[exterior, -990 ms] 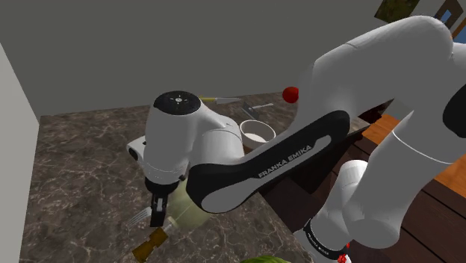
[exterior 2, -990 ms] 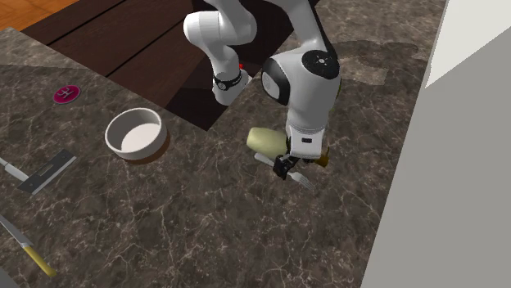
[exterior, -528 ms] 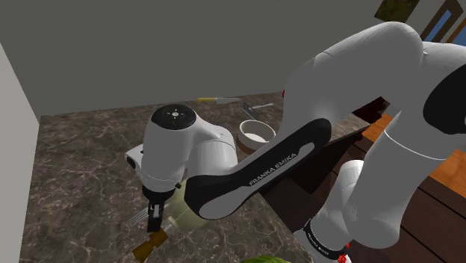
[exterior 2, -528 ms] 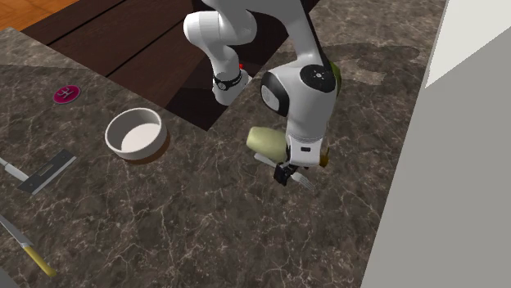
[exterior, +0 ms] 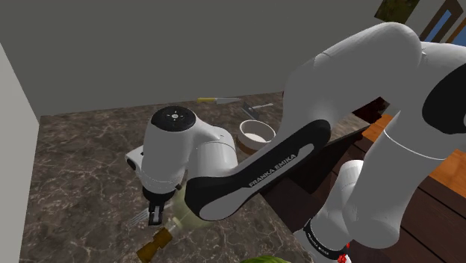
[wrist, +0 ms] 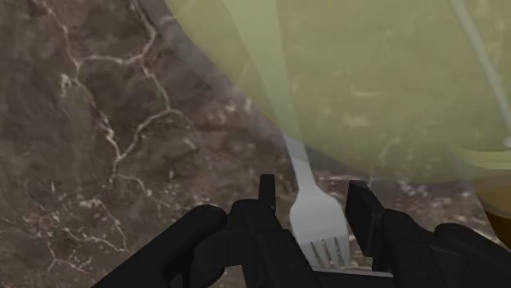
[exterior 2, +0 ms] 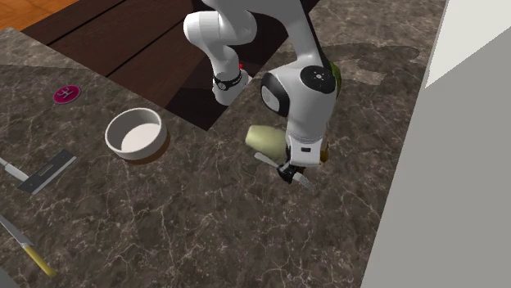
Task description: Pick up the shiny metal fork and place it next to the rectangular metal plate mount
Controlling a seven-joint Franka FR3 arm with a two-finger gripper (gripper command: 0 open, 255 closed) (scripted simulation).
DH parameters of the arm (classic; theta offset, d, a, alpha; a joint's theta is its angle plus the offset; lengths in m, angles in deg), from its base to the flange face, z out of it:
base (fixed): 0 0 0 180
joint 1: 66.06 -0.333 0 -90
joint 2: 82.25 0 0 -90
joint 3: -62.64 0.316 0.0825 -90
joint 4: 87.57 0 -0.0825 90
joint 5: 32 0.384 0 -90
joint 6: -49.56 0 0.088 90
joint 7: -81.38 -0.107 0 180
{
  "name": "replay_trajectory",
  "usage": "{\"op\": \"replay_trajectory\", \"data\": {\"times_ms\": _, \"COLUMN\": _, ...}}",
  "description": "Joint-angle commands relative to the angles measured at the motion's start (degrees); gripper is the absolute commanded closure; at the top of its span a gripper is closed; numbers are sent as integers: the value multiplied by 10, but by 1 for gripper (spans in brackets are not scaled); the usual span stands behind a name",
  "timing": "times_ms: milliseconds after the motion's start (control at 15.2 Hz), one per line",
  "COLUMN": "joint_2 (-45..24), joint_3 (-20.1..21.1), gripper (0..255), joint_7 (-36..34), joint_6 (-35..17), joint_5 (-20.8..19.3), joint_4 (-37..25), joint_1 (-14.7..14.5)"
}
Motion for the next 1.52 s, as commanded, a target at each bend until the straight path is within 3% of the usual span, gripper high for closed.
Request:
{"op": "replay_trajectory", "data": {"times_ms": 0, "joint_2": -2, "joint_3": -1, "gripper": 255, "joint_7": 1, "joint_6": 2, "joint_5": 0, "joint_4": 4, "joint_1": 1}}
{"op": "replay_trajectory", "data": {"times_ms": 462, "joint_2": -4, "joint_3": 0, "gripper": 255, "joint_7": -1, "joint_6": 2, "joint_5": -1, "joint_4": 2, "joint_1": 0}}
{"op": "replay_trajectory", "data": {"times_ms": 1452, "joint_2": 74, "joint_3": 0, "gripper": 255, "joint_7": 51, "joint_6": 114, "joint_5": 63, "joint_4": -42, "joint_1": 0}}
